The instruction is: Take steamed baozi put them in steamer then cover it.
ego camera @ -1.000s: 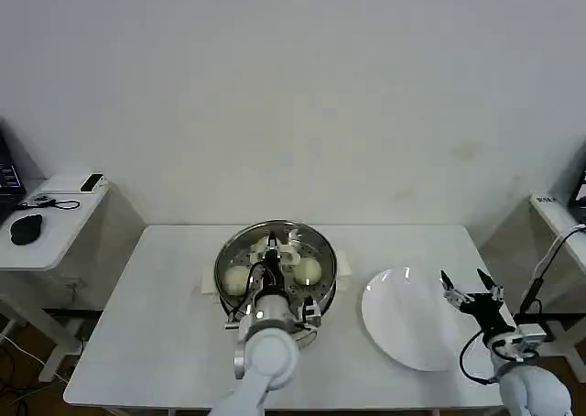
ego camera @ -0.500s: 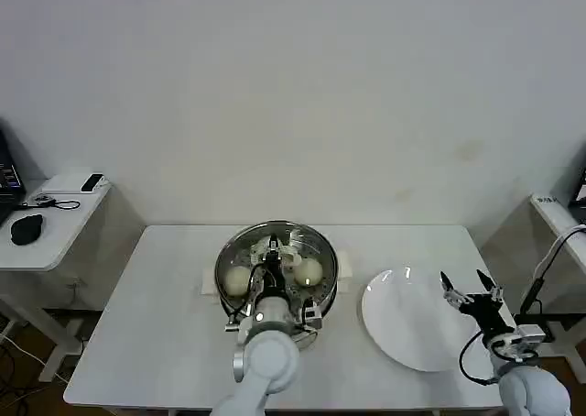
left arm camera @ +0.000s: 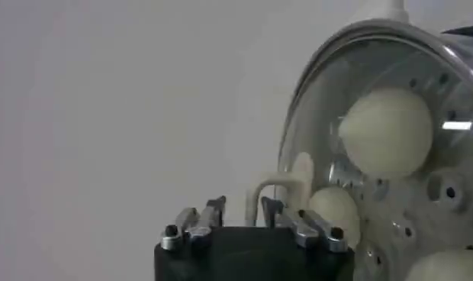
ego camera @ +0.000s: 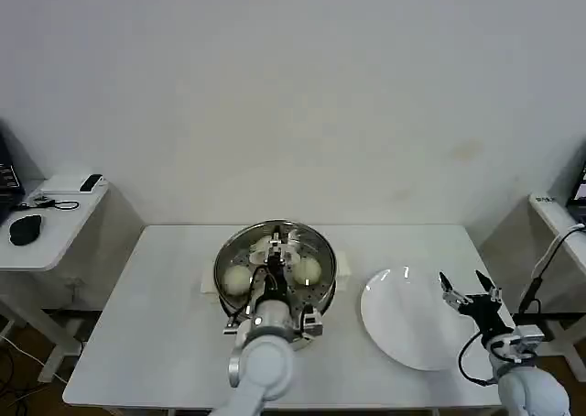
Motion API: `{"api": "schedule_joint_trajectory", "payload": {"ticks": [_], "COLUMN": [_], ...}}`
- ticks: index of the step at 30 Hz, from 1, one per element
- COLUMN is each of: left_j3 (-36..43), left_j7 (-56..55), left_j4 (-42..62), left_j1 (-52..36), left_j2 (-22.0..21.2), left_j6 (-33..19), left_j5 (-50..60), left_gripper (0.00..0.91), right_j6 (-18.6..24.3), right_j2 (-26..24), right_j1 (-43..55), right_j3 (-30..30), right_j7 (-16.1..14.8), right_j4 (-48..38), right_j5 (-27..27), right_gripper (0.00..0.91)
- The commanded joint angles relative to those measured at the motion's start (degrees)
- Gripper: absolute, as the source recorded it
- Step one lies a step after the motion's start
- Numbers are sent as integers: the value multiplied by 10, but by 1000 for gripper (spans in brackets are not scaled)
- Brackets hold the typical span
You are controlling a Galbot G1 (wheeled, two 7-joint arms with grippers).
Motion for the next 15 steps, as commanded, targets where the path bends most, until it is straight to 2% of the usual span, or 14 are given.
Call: {"api": "schedule_joint_trajectory", "payload": {"ticks": [1,15], "left_j3": [-4,-26], "left_j7": [3,-7], "left_j4": [-30,-100], "left_j1": [10,52], "left_j2": [12,40], "left_j6": [-8,-20], "left_j5": [-8,-23], "left_gripper": [907,907], "right_j6": [-2,-6], "right_j2": [-1,-4], "right_j1": [0,-3], "right_j3": [0,0], "right_j7": [0,0], "right_j4": [1,3], "right_j5": [0,0], "right_gripper": [907,907]}}
